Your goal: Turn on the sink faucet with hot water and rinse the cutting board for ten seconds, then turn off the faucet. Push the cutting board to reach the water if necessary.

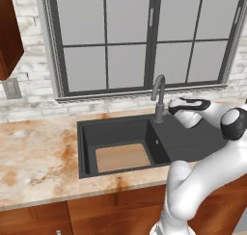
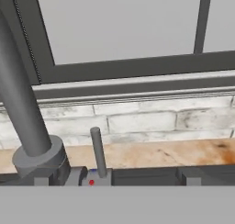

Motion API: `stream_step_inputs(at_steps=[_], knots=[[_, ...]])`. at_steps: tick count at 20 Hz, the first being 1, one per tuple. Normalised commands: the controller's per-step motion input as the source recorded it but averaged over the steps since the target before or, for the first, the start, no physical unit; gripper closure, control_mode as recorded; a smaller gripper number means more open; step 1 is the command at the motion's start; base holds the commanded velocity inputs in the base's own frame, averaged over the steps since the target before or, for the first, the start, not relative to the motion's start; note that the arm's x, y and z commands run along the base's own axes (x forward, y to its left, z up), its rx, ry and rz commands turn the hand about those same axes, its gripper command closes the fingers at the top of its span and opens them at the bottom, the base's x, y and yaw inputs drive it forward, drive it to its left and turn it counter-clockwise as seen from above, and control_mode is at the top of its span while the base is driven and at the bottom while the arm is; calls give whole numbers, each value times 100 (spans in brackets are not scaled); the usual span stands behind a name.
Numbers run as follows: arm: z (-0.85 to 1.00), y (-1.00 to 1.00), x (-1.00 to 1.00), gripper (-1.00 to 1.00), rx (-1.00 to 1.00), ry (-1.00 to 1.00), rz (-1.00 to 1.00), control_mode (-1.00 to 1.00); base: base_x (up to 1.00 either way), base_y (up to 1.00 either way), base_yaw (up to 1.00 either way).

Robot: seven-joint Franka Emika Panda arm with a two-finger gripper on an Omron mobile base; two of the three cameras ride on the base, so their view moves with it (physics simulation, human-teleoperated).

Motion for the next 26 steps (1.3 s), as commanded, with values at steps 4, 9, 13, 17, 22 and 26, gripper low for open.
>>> stream_step_inputs(at_steps=[4, 9, 13, 17, 22, 26], knots=[[-5, 0, 30, -100, 0, 0, 0, -100, 0, 0, 0], [-11, 0, 19, -100, 0, 0, 0, -100, 0, 0, 0], [-19, 0, 14, -100, 0, 0, 0, -100, 0, 0, 0], [-14, 0, 3, -100, 0, -1, 1, -100, 0, 0, 0], [-8, 0, 0, -100, 0, 0, 2, -100, 0, 0, 0], [-2, 0, 5, -100, 0, 0, 2, -100, 0, 0, 0]])
